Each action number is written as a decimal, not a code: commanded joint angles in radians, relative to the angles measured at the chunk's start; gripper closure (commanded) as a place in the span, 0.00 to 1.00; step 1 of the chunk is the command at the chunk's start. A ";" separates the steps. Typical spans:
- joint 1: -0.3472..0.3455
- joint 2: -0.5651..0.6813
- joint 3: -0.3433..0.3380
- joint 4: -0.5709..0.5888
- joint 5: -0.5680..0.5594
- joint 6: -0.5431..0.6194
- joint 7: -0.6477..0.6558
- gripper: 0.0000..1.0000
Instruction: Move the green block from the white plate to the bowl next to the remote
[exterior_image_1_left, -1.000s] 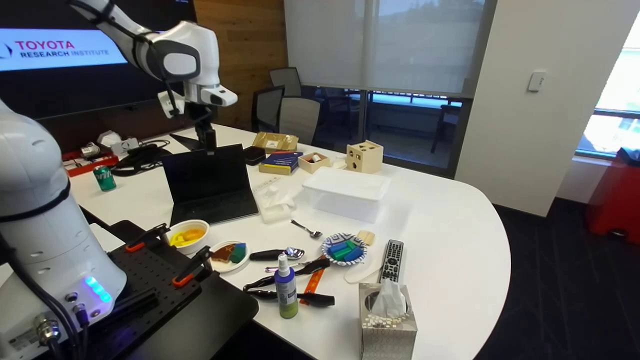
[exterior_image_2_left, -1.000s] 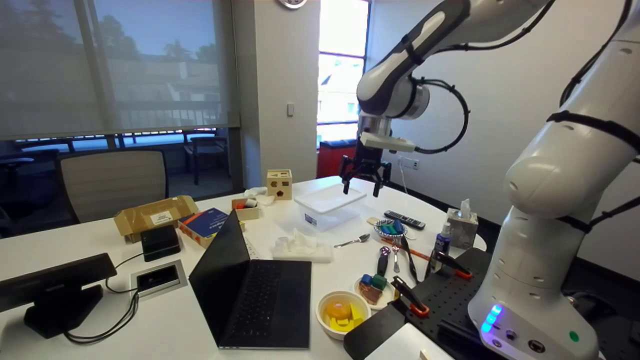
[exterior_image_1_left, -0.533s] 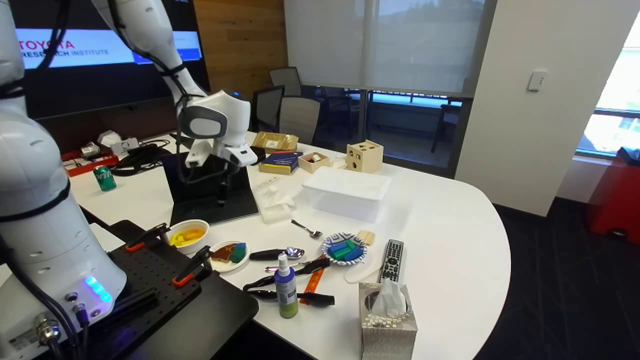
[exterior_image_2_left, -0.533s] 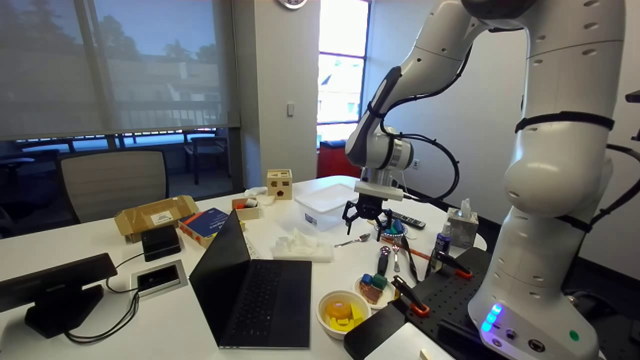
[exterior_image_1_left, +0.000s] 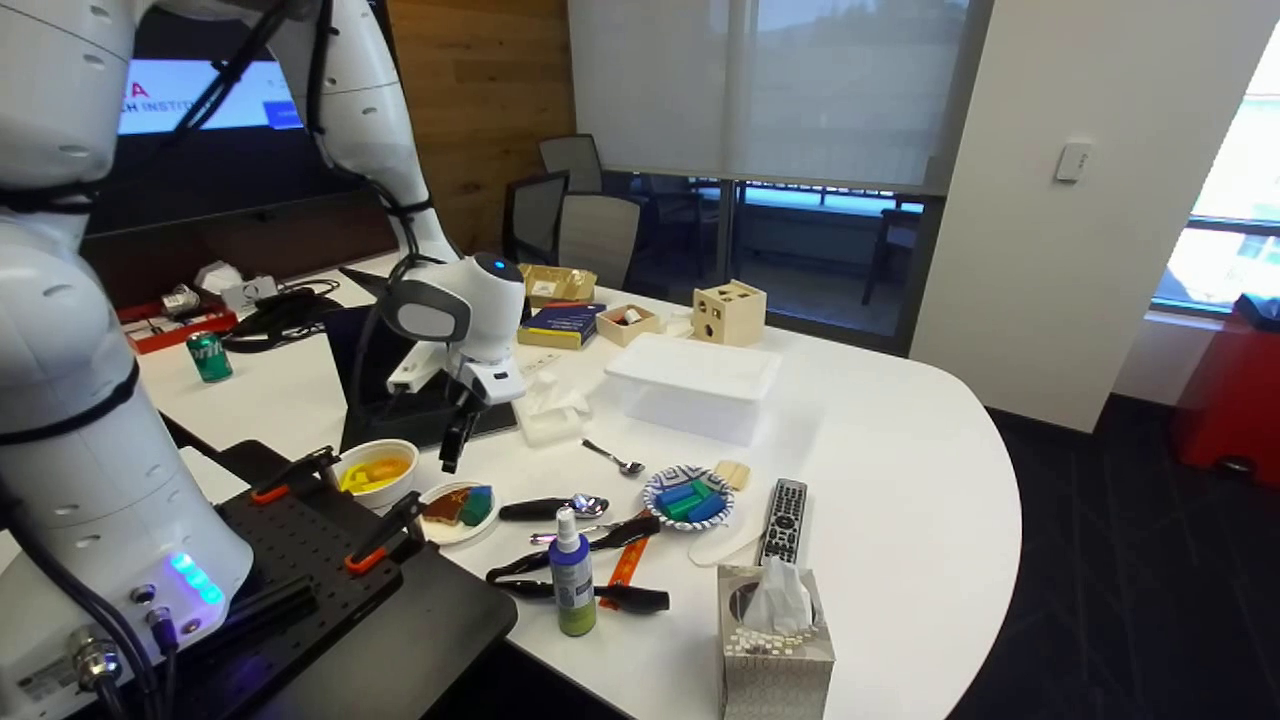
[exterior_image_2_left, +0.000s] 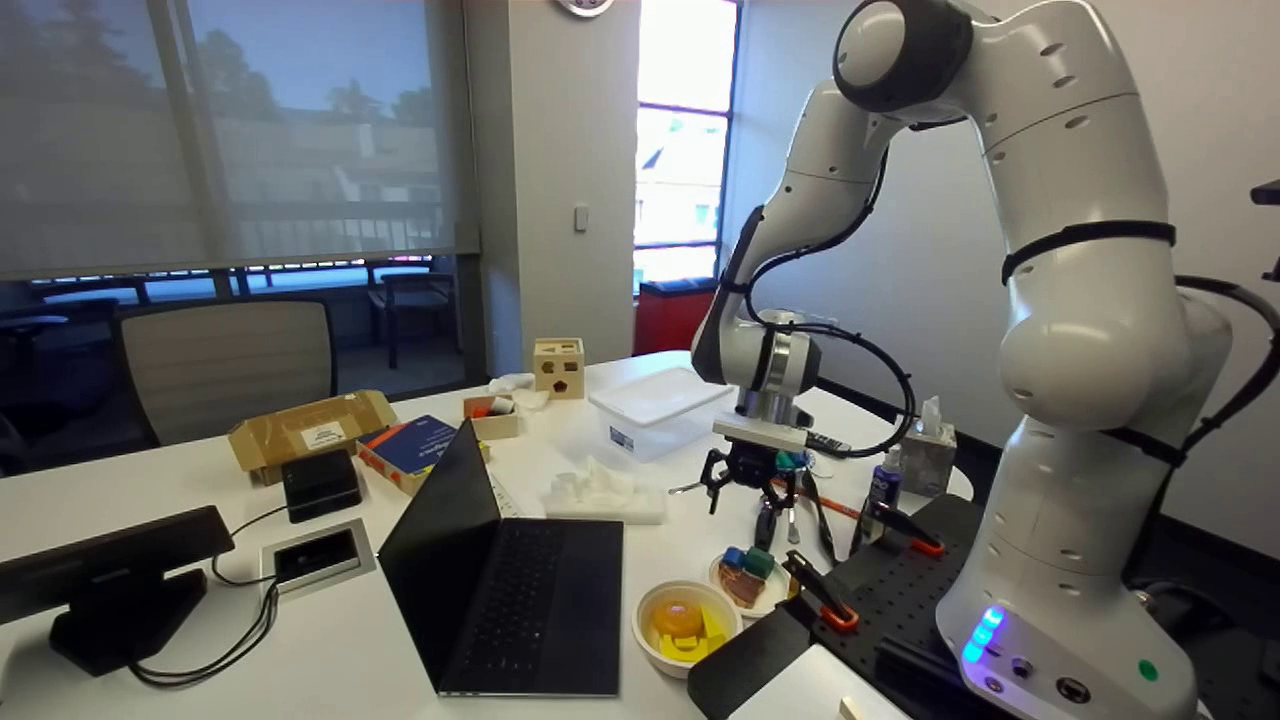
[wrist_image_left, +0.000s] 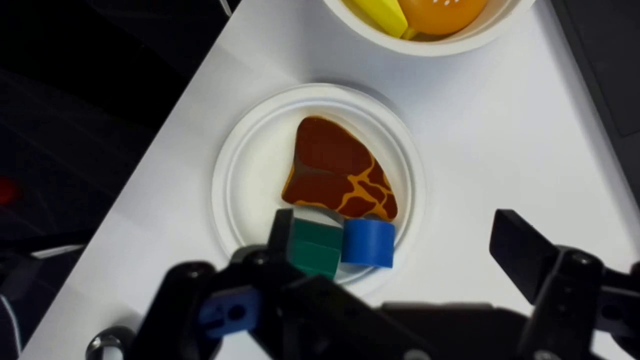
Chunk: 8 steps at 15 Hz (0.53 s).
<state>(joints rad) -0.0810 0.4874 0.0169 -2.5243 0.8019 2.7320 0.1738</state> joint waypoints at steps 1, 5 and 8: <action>-0.043 0.074 0.025 0.037 0.070 0.053 -0.052 0.00; -0.072 0.139 0.027 0.062 0.099 0.078 -0.063 0.00; -0.106 0.181 0.039 0.082 0.126 0.070 -0.078 0.00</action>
<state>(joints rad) -0.1399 0.6292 0.0244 -2.4667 0.8774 2.7860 0.1406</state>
